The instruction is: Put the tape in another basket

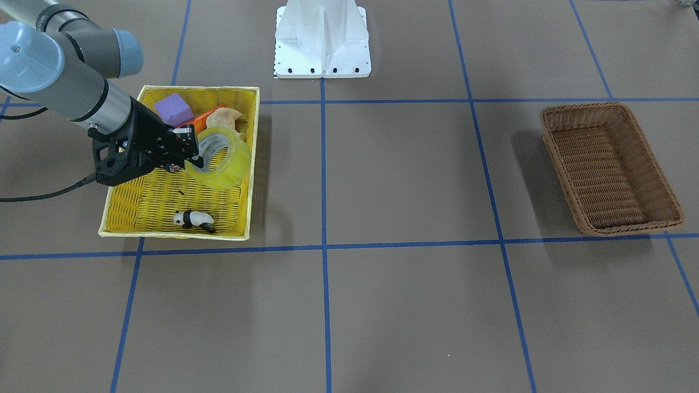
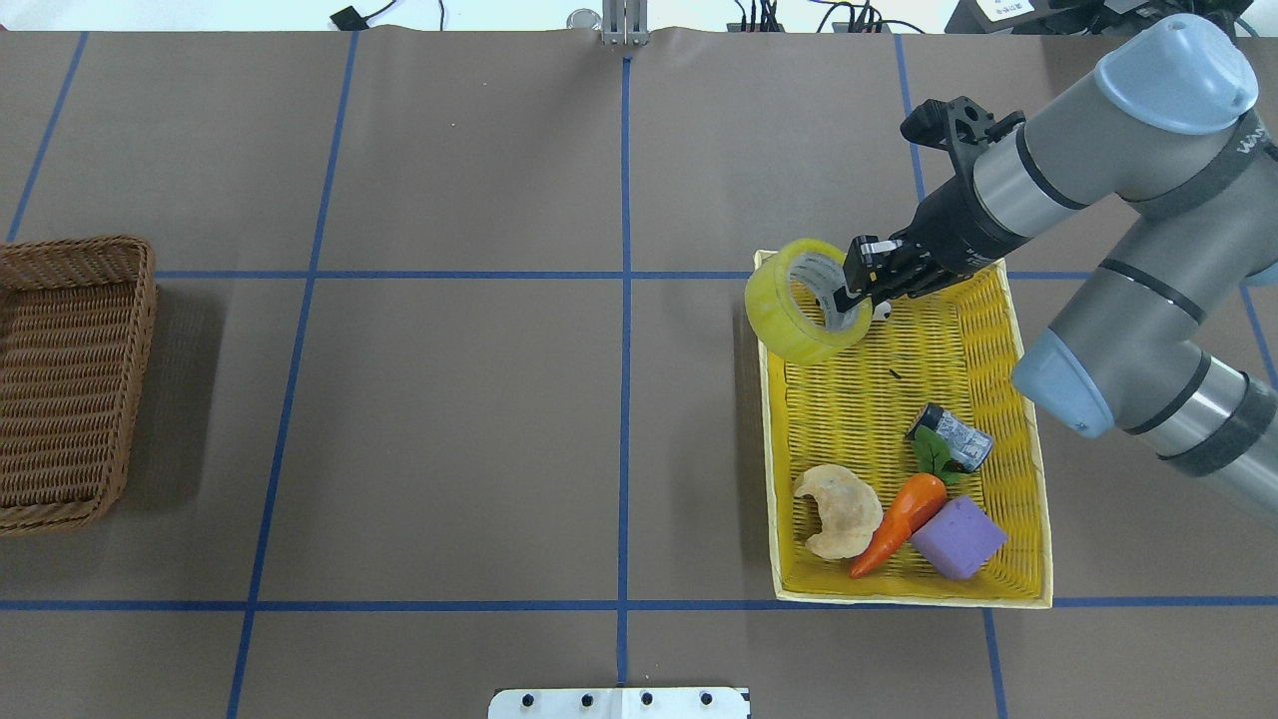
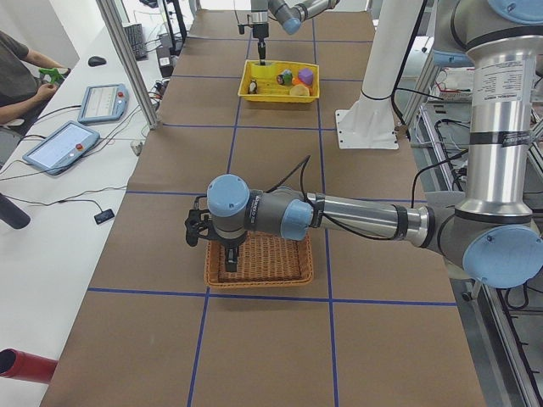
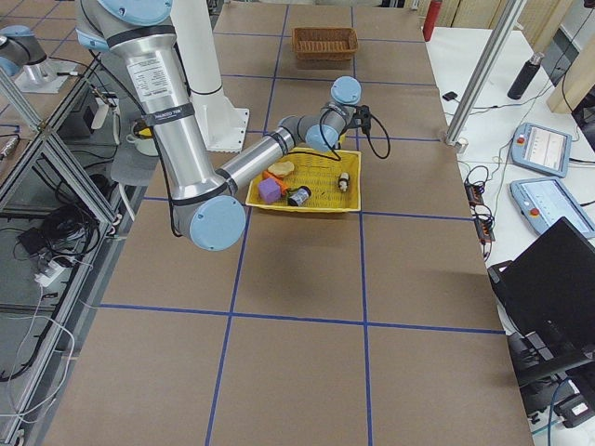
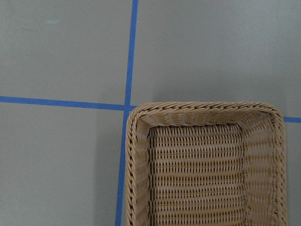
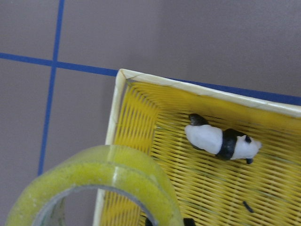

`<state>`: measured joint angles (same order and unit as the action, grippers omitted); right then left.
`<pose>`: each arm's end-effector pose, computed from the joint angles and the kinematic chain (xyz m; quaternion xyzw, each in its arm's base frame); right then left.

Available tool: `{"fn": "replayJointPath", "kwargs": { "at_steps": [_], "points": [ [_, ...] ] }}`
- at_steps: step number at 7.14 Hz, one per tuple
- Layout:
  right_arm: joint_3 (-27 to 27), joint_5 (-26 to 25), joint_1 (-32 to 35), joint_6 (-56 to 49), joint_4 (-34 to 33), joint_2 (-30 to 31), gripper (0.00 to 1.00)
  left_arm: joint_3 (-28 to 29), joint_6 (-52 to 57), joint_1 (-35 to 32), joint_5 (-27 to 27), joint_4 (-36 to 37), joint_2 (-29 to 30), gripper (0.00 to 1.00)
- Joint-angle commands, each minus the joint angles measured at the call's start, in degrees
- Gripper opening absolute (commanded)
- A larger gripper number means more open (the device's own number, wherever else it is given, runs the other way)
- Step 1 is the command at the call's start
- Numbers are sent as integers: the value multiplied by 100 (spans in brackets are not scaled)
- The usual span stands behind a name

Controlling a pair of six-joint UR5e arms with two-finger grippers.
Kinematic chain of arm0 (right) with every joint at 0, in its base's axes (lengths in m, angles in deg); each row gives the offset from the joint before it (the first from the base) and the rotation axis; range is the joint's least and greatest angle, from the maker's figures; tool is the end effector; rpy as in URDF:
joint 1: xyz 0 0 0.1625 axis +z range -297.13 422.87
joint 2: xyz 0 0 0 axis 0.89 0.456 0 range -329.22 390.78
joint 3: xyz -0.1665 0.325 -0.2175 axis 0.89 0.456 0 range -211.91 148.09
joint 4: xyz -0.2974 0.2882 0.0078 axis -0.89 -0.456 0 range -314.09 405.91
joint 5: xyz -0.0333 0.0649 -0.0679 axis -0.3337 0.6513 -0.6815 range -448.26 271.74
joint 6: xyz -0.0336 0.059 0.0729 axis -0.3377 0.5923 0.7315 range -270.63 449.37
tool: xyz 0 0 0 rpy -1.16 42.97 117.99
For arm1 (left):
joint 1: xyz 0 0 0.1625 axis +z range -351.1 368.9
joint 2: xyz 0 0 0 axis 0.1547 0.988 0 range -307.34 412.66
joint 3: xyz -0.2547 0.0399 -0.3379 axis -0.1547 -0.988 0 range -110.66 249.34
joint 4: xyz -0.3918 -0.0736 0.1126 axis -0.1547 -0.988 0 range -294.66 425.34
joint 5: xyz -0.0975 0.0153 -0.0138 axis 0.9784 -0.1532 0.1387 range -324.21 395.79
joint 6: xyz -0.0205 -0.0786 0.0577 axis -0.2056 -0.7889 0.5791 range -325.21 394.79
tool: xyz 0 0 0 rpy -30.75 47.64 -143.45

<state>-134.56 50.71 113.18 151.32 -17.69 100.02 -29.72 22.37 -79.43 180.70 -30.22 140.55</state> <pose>-0.3287 -0.4870 0.2908 0.0082 -0.5787 -0.0505 0.8140 -0.0376 -0.4847 0.5740 0.0398 0.4668 -0.0326 0.8829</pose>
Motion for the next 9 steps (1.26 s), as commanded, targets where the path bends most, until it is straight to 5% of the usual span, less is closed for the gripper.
{"fn": "replayJointPath", "kwargs": {
  "at_steps": [1, 3, 6, 9],
  "points": [
    [17, 307, -56, 1786, 1537, -112, 0, -25, -6, 44, 292, -68, 26, 99],
    [17, 176, -205, 2897, 2288, -330, 0, -34, 3, 123, 877, -77, 96, 99],
    [25, -1385, -1178, 3955, 3554, -411, 0, -26, -1262, 411, 1959, -129, 945, 99],
    [25, -2555, -1917, 4553, 3950, -692, 0, 27, -3165, 1088, 1953, -1357, 1624, 99]
  ]
}}
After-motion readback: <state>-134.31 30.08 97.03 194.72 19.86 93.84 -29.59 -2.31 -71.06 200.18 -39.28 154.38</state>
